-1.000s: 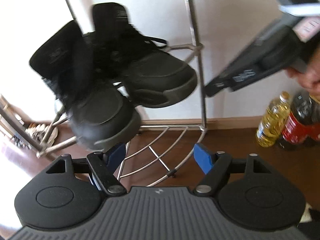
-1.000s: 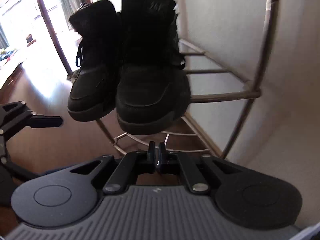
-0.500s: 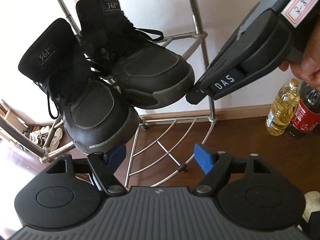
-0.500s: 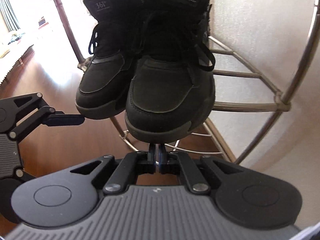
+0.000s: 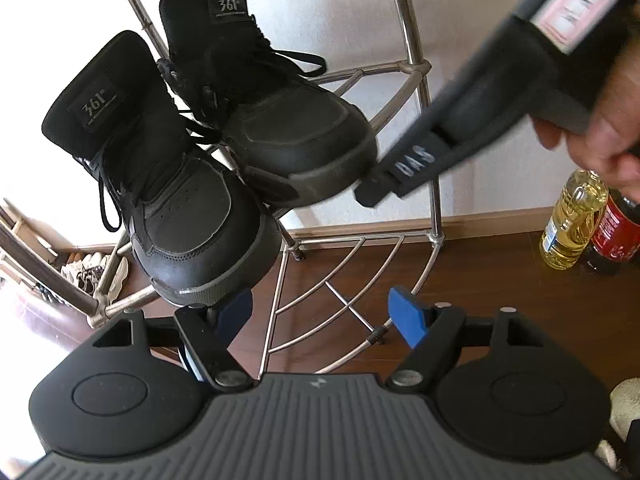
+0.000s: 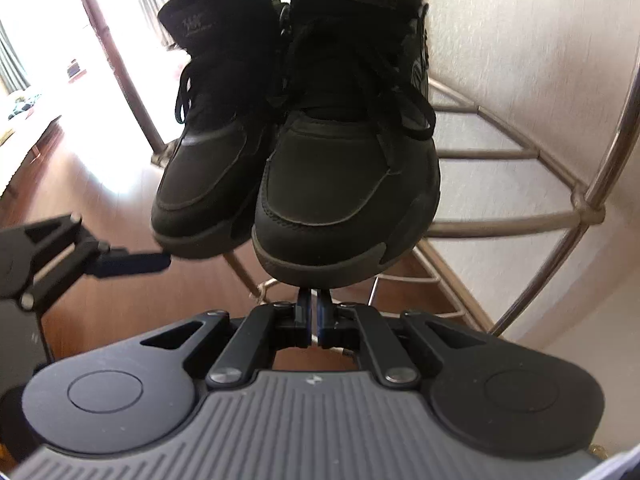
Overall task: Organize scattered shoes
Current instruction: 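Lower the sneakers onto the middle tier and open the right tool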
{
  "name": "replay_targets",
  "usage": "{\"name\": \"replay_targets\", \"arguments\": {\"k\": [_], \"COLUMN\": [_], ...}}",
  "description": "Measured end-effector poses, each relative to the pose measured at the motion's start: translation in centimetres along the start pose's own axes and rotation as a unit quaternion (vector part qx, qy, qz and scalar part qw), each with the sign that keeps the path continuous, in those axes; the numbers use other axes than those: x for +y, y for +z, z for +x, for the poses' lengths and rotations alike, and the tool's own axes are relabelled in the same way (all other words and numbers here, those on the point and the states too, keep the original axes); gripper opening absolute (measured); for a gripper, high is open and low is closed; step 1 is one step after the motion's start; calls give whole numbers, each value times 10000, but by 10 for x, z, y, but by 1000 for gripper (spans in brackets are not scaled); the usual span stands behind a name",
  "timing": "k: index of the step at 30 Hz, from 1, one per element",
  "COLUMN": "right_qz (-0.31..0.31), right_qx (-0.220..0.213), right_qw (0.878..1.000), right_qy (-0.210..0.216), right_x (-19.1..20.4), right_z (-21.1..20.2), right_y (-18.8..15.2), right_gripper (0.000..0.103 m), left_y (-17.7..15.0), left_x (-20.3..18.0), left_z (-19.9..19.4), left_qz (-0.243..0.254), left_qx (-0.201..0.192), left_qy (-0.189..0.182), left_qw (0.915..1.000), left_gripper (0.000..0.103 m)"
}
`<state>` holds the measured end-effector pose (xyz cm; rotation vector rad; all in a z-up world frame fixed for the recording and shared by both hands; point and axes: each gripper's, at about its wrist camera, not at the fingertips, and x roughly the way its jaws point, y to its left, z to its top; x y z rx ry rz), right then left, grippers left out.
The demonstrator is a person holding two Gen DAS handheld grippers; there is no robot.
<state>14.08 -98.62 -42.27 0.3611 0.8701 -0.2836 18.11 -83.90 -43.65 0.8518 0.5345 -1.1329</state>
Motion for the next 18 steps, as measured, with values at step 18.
{"name": "replay_targets", "arguments": {"k": [18], "right_qz": [-48], "right_qx": [40], "right_qw": [9998], "right_qy": [-195], "right_x": [3], "right_z": [19], "right_y": [-7], "right_gripper": [5], "left_y": [-4], "left_x": [-9], "left_z": [23], "left_qz": [157], "left_qx": [-55], "left_qy": [106], "left_qw": [9998], "left_gripper": [77]}}
